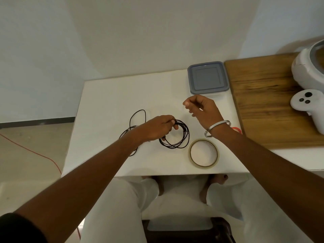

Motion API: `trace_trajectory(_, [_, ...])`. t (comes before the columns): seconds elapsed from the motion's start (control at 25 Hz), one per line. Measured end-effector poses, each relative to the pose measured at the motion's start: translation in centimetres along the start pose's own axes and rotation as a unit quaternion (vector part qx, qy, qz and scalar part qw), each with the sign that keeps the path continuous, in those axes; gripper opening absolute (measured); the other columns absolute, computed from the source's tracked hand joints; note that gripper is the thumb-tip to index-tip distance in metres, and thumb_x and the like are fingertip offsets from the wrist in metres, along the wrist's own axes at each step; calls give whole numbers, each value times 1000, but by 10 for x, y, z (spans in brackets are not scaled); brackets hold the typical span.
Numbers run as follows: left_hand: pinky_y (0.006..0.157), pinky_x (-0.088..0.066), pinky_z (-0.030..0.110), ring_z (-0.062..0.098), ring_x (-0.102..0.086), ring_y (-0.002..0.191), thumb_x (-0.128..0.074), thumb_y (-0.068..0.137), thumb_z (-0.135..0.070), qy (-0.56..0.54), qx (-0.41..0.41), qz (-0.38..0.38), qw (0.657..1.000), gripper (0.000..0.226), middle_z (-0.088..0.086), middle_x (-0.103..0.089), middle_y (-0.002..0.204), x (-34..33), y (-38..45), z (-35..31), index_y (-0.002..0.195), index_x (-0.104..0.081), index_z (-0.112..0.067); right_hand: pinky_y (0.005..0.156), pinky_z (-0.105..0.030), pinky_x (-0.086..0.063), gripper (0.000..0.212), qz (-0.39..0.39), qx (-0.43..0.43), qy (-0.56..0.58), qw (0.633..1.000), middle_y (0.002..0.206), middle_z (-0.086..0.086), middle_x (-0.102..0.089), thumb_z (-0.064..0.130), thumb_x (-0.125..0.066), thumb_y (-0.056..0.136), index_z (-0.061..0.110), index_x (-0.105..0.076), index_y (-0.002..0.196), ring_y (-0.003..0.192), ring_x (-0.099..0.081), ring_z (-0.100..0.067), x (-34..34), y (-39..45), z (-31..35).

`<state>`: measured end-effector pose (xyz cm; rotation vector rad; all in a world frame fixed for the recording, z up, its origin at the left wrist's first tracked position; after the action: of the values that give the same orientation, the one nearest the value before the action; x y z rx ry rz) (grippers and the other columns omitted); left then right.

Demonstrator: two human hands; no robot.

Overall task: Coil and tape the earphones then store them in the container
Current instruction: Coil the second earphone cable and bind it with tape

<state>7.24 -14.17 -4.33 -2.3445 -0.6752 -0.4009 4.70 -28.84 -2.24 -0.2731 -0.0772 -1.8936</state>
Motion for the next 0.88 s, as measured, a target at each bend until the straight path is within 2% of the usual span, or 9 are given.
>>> trace_trajectory(0.12, [62, -47, 23, 11, -45, 68, -31, 104, -19, 33, -12, 17, 999, 28, -4, -46, 74, -5, -3, -8, 96, -58, -15, 70, -14, -50, 13, 13, 48, -45, 998, 80, 14, -63, 21, -59, 90, 10, -66, 92, 71, -60, 3, -10, 0, 9])
trace_trajectory(0.2, [62, -46, 23, 11, -45, 68, -31, 104, -19, 29, -13, 18, 999, 27, -4, -45, 74, -5, -3, -10, 97, -56, -15, 68, -12, -50, 10, 43, 58, -59, 996, 80, 11, -65, 20, -59, 90, 12, -65, 91, 71, -61, 2, -17, -2, 9])
trace_trajectory(0.4, [63, -47, 23, 12, -47, 71, -32, 104, -20, 37, -11, 9, 999, 26, -4, -46, 75, 0, -2, -6, 95, -56, -17, 76, -23, -53, 7, 108, 62, -78, 989, 87, 2, -69, 19, -59, 90, 16, -65, 90, 83, -65, -12, -24, -8, 5])
trace_trajectory(0.56, [62, -47, 23, 11, -45, 68, -31, 104, -21, 35, -12, 12, 999, 27, -2, -45, 75, 0, -1, -3, 91, -55, -21, 81, -27, -53, 11, 133, 75, -111, 982, 89, 4, -69, 20, -60, 89, 13, -67, 94, 88, -65, -12, -27, -11, 7])
trace_trajectory(0.88, [65, -50, 27, 15, -47, 71, -33, 103, -19, 32, -24, 12, 999, 29, 3, -47, 76, 4, 0, -3, 84, -54, -26, 76, -32, -56, 10, 186, 131, -163, 960, 96, 0, -64, 20, -66, 85, 14, -69, 92, 89, -61, -14, -36, -20, 14])
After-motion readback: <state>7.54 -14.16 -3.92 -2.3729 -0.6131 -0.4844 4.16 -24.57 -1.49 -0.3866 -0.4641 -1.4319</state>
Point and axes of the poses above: each hand's wrist, its own y-axis towards the middle knuckle, its own x-axis out of the back of the hand, z = x × y, the point moved 9 cm from there along y, towards the middle knuckle
